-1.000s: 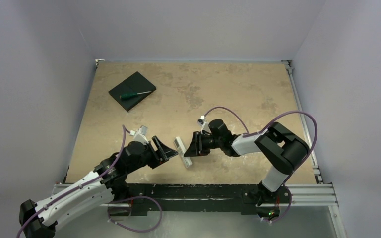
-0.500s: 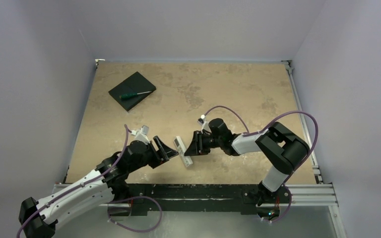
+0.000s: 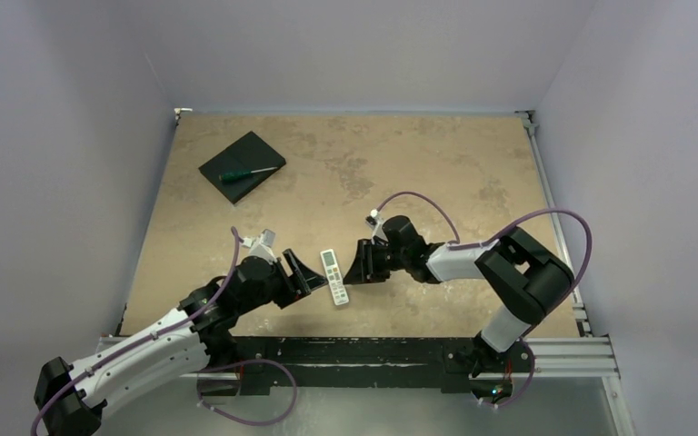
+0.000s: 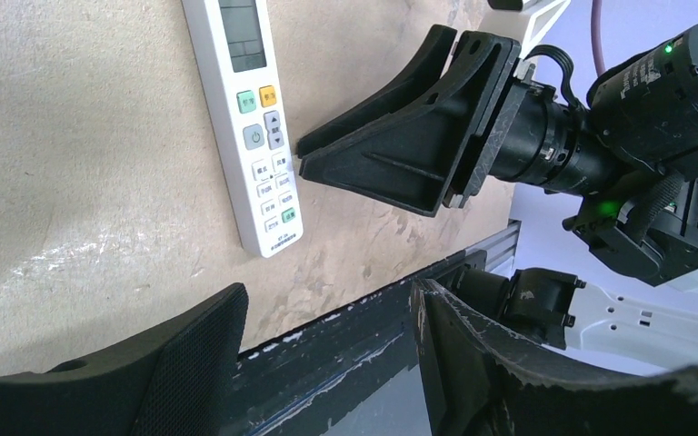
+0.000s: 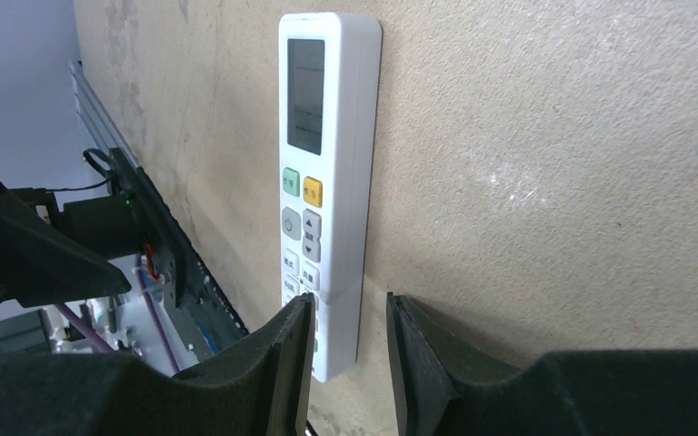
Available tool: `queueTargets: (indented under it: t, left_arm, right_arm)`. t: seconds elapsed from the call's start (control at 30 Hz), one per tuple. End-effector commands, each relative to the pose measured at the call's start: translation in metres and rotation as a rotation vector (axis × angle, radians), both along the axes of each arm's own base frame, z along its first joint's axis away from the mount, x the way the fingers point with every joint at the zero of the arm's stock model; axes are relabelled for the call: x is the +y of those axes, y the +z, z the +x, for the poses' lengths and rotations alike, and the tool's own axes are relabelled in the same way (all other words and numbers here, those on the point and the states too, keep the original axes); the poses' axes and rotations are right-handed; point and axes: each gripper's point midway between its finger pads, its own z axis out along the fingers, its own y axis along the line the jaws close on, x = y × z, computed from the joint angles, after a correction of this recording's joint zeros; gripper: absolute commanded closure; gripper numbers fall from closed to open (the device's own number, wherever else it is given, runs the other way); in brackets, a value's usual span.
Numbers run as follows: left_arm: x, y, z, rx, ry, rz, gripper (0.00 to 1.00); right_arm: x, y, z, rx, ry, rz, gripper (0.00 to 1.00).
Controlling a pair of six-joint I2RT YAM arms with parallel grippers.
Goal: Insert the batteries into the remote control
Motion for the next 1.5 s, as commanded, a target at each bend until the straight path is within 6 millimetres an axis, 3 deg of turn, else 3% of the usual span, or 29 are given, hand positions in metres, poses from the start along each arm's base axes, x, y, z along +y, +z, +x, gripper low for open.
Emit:
queueTargets:
  t: [0.0,0.47,0.83,1.2,1.23,1.27,1.47]
  left_arm:
    - [-0.006,0.017,0.004,-0.051,-0.017,-0.035,0.35]
    - [0.002,0.023,0.005,-0.088,-0.04,0.044,0.35]
    - [0.008,0.039,0.012,-0.186,-0.118,0.211,0.34]
    - [0.021,0.072,0.021,-0.323,-0.132,0.297,0.33]
    - [0.023,0.076,0.023,-0.339,-0.131,0.308,0.33]
    - [0.024,0.079,0.024,-0.352,-0.132,0.318,0.32]
    - [0.021,0.09,0.025,-0.424,-0.181,0.337,0.32]
  right_arm:
    - [0.0,0.014,0.012,-0.068,-0.014,-0.011,0.58]
    - [-0.014,0.063,0.014,-0.213,-0.02,-0.007,0.49]
    - [-0.051,0.12,0.021,-0.408,-0.116,-0.069,0.3]
    - [-0.087,0.145,0.016,-0.53,-0.212,-0.097,0.14]
    - [-0.089,0.148,0.015,-0.541,-0.217,-0.089,0.04]
    - [-0.091,0.152,0.013,-0.557,-0.222,-0.078,0.01]
    - [-0.106,0.152,0.007,-0.597,-0.24,-0.094,0.01]
